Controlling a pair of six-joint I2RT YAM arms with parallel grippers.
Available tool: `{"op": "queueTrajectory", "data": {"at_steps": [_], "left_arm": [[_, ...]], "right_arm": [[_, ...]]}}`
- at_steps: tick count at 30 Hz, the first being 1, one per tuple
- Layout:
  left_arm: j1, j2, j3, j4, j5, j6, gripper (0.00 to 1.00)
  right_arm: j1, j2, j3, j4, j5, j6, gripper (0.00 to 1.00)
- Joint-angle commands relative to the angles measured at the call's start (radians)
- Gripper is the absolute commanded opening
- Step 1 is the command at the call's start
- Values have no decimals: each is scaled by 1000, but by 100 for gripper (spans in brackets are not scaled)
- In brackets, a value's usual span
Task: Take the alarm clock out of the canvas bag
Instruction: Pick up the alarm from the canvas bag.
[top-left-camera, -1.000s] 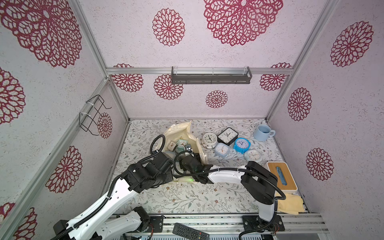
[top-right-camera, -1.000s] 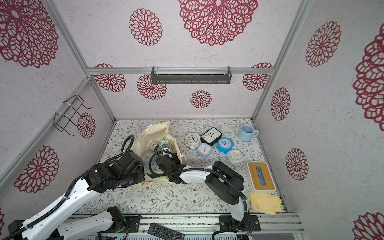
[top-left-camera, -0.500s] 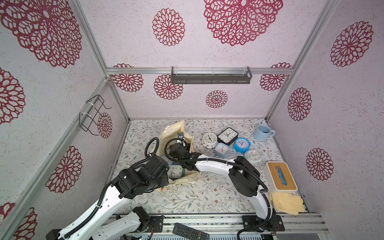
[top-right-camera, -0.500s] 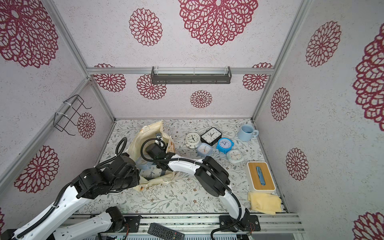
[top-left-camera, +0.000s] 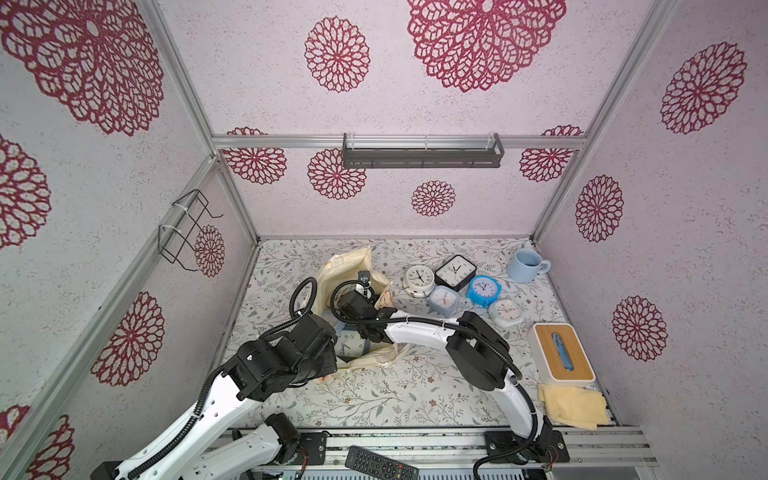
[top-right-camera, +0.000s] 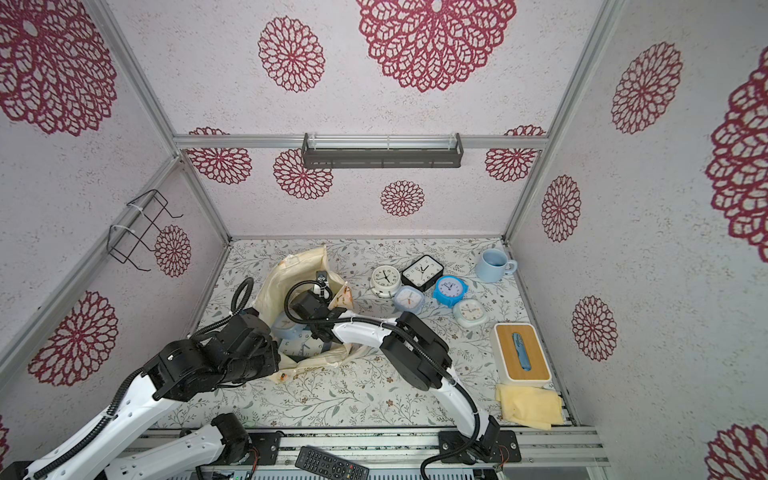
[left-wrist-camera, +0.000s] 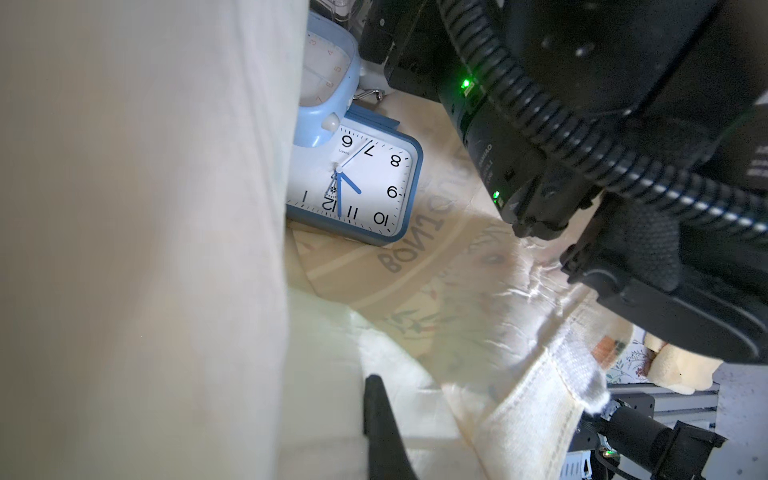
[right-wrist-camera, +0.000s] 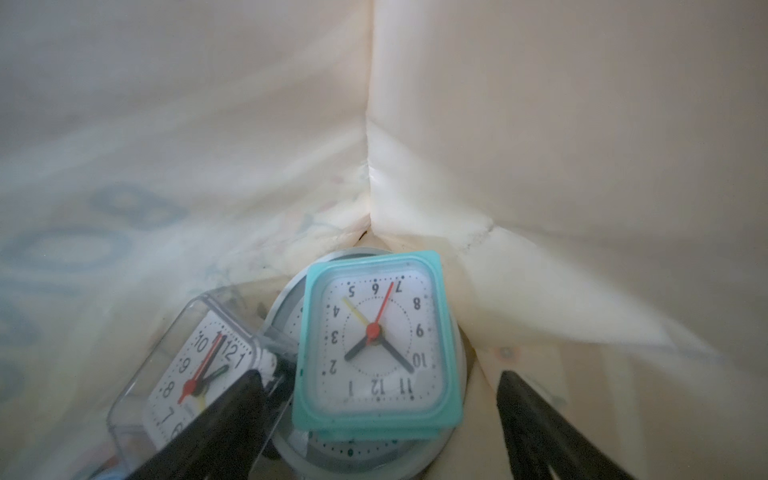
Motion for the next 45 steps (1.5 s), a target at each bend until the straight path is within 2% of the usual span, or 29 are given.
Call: {"op": "queueTrajectory", "data": {"at_steps": [1, 8, 14, 17, 23, 29, 33, 45], "left_arm": [[-2, -11, -6, -10, -36, 18, 0], [-2, 0, 2, -7, -33, 21, 0], [-1, -10, -1, -19, -35, 19, 0], [-1, -16, -6, -22, -37, 16, 0], [-1, -17, -7, -24, -43, 17, 0], [0, -8, 13, -45, -64, 23, 0], [0, -10, 18, -69, -87, 34, 0], [-1, 3, 53, -107, -116, 73, 0]], "right_arm": [[-22, 29, -8, 104, 7, 18, 89], [-36, 123, 86, 55, 41, 82, 86], [-51, 125, 57, 63, 46, 131, 70], [-53, 84, -16, 138, 42, 92, 63], [-53, -54, -190, 297, -4, -68, 57], [-52, -241, -375, 376, -148, -196, 56], [-51, -367, -472, 376, -263, -219, 56], [-48, -618, -568, 292, -527, -222, 56]]}}
